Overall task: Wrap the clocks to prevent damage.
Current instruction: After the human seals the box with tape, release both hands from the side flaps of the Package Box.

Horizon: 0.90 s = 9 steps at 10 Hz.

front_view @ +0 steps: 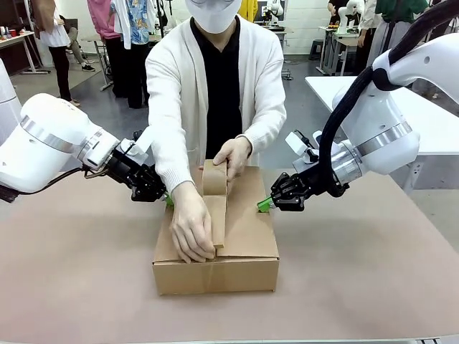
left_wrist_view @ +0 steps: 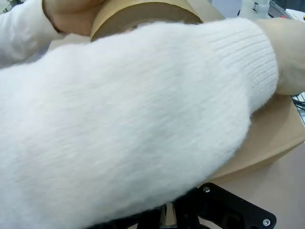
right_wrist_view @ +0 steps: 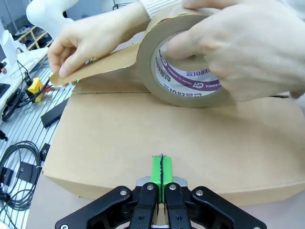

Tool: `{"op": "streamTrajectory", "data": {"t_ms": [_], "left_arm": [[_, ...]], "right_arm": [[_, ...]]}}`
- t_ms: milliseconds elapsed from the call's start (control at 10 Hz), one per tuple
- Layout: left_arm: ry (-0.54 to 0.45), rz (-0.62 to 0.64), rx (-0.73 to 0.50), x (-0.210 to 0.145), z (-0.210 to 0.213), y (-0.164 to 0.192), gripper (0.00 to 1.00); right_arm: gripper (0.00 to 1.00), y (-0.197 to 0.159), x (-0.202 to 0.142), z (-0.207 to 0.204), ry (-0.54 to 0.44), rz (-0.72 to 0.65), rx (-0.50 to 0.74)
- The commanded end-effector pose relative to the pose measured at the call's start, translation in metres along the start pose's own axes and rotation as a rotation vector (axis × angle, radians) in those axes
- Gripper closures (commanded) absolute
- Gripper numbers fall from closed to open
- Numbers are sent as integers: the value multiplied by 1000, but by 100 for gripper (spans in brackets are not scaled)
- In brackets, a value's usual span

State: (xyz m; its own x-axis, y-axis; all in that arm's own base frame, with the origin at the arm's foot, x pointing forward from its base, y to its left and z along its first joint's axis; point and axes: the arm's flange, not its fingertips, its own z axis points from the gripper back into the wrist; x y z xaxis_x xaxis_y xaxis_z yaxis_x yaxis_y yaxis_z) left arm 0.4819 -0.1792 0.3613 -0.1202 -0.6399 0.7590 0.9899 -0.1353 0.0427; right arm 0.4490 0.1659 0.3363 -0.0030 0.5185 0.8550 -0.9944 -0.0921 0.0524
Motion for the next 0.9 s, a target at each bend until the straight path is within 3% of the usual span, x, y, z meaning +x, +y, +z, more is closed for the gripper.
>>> {"op": "streamTrajectory", "data": {"t_ms": [0,800], "left_arm": [[6,-10,-4,-4,-5,0,100],[6,-10,-4,-4,-5,0,100]], "right_arm": [[99,0,-3,-2,5,-5,-1],[99,0,-3,-2,5,-5,-1]]}}
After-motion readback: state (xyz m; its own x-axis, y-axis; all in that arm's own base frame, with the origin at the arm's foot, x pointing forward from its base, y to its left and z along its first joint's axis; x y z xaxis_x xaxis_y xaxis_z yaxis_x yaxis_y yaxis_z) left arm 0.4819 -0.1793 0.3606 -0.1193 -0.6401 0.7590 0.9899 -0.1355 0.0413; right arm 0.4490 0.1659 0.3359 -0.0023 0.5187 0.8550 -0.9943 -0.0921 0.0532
